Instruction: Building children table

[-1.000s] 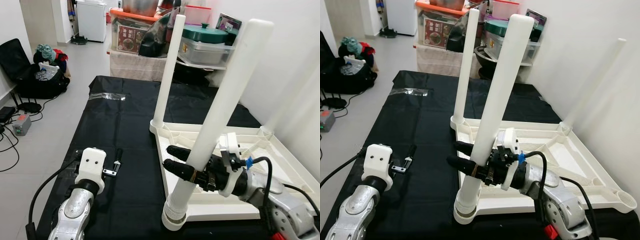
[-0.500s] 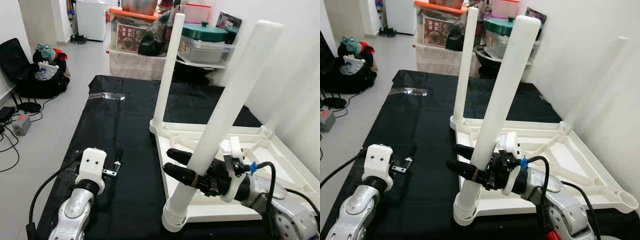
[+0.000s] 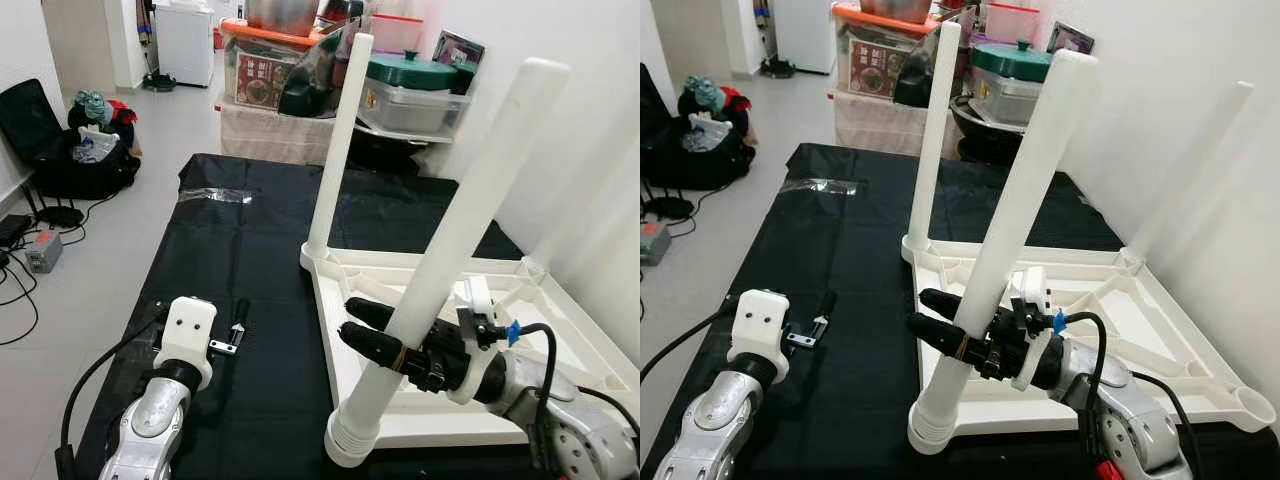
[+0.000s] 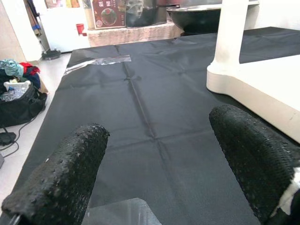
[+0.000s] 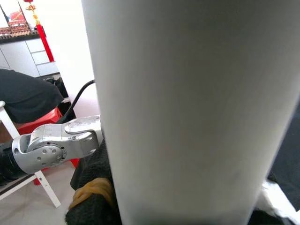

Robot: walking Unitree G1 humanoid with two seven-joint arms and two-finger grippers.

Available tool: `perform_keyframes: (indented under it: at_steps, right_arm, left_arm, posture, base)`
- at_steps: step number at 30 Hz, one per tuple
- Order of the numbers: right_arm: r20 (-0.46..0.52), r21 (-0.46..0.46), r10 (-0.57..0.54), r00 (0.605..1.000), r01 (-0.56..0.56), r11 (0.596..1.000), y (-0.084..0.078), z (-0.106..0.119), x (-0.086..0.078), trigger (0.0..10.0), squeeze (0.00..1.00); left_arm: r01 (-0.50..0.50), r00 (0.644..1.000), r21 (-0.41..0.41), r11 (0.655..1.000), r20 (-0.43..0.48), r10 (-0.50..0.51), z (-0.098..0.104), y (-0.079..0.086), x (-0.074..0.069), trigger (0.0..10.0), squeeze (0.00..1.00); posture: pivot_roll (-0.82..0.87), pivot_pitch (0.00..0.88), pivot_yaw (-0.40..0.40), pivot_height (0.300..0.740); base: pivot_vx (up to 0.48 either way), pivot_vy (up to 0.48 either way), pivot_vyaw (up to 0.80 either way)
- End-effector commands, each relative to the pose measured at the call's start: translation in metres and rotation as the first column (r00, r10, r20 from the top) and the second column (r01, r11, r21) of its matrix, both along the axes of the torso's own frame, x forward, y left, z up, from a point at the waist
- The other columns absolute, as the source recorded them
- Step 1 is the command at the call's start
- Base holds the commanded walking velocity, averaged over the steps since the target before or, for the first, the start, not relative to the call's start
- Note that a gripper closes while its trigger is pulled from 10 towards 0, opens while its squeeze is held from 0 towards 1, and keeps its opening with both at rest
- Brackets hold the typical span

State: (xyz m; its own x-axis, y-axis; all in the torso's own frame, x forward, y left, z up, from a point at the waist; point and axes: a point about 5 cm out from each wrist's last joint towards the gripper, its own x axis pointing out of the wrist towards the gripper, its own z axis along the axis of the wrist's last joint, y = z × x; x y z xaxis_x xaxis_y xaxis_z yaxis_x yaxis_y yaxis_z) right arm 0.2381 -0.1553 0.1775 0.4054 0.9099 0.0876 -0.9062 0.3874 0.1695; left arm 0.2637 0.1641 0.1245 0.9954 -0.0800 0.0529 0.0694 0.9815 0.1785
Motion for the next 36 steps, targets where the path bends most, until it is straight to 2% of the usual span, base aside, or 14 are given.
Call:
perform_keyframes:
  at_steps: [1, 7, 8, 10, 13, 22, 26, 36]
  right_arm:
    - [-0.219, -0.094, -0.066, 0.973, 0.047, 0.994, -0.009, -0.045, -0.005, 0.0, 0.00]
    - [-0.203, -0.124, -0.111, 0.973, 0.087, 0.988, -0.010, -0.050, -0.005, 0.0, 0.00]
    - [-0.160, -0.155, -0.138, 0.977, 0.113, 0.981, -0.010, -0.049, -0.002, 0.0, 0.00]
    - [-0.160, -0.155, -0.138, 0.977, 0.113, 0.981, -0.010, -0.049, -0.002, 0.0, 0.00]
    - [-0.044, -0.211, -0.177, 0.983, 0.164, 0.964, -0.006, -0.042, 0.001, 0.0, 0.00]
    - [0.021, -0.244, -0.179, 0.984, 0.179, 0.953, 0.000, -0.043, -0.006, 0.0, 0.00]
    - [0.000, -0.242, -0.138, 0.990, 0.134, 0.961, 0.000, -0.045, -0.013, 0.0, 0.00]
    - [-0.015, -0.220, -0.100, 0.995, 0.095, 0.971, -0.003, -0.040, -0.009, 0.0, 0.00]
  left_arm:
    - [0.008, 0.999, 0.009, 1.000, -0.035, -0.008, -0.006, -0.001, 0.000, 10.0, 0.00]
    - [0.010, 0.999, 0.010, 1.000, -0.036, -0.010, -0.006, 0.000, 0.000, 10.0, 0.00]
    - [0.009, 0.999, 0.011, 1.000, -0.036, -0.009, -0.006, 0.000, 0.000, 10.0, 0.00]
    - [0.009, 0.999, 0.011, 1.000, -0.036, -0.009, -0.006, 0.000, 0.000, 10.0, 0.00]
    - [0.007, 0.999, 0.013, 1.000, -0.036, -0.006, -0.006, 0.001, 0.000, 10.0, 0.00]
    - [0.010, 0.999, 0.012, 1.000, -0.040, -0.010, -0.006, 0.001, 0.000, 10.0, 0.00]
    - [0.015, 0.999, 0.010, 1.000, -0.044, -0.014, -0.007, -0.001, -0.001, 10.0, 0.00]
    - [0.012, 0.999, 0.007, 1.000, -0.045, -0.012, -0.007, -0.001, -0.001, 10.0, 0.00]
  posture:
    - [0.09, 0.000, -0.135, 0.740]
    - [0.09, 0.000, -0.127, 0.740]
    - [0.08, 0.000, -0.128, 0.740]
    - [0.08, 0.000, -0.128, 0.740]
    - [0.08, 0.000, -0.128, 0.740]
    - [0.08, 0.000, -0.124, 0.740]
    - [0.07, 0.000, -0.123, 0.740]
    - [0.08, 0.000, -0.133, 0.740]
  base:
    - [0.000, 0.000, 0.00]
    - [0.000, 0.000, 0.00]
    - [0.000, 0.000, 0.00]
    - [0.000, 0.000, 0.00]
    - [0.000, 0.000, 0.00]
    - [0.000, 0.000, 0.00]
    - [0.000, 0.000, 0.00]
    - [0.000, 0.000, 0.00]
